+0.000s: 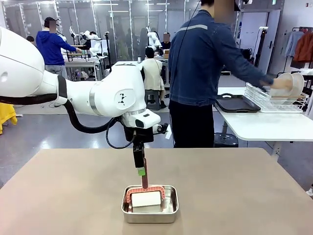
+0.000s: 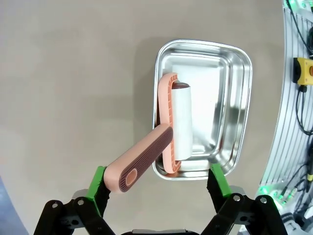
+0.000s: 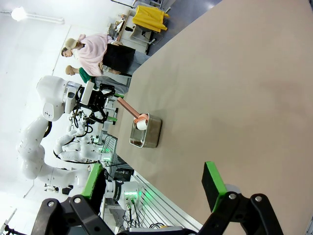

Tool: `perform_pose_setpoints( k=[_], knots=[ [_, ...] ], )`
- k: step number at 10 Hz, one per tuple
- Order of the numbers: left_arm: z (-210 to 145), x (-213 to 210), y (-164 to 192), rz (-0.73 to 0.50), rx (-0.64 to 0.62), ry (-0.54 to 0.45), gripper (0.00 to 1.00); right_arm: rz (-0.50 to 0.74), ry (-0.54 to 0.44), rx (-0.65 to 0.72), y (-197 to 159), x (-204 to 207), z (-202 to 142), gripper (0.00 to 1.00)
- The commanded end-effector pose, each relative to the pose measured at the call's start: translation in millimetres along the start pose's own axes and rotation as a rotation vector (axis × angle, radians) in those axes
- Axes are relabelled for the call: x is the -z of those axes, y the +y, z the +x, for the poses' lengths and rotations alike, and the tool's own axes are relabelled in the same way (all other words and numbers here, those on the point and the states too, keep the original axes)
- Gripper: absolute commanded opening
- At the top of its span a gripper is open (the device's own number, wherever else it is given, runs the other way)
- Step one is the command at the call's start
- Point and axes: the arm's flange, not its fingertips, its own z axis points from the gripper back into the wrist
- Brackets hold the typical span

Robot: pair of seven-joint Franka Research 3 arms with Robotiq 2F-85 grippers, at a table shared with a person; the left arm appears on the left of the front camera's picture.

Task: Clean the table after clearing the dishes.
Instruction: Place the Lint Roller back on top of the Airtight Container.

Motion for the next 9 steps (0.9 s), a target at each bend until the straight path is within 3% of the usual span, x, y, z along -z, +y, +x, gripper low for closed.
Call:
perform_pose_setpoints(
  k=[1, 9],
  knots=[
    [0.8, 1.2, -1.5, -0.002, 0.004, -0.002, 1.0, 0.006, 0.003, -0.02, 1.1, -1.2, -2.5, 1.0],
    [0.8, 1.2, -1.5, -0.002, 0.004, -0.002, 1.0, 0.006, 0.003, -0.02, 1.1, -1.2, -2.5, 1.0]
  ],
)
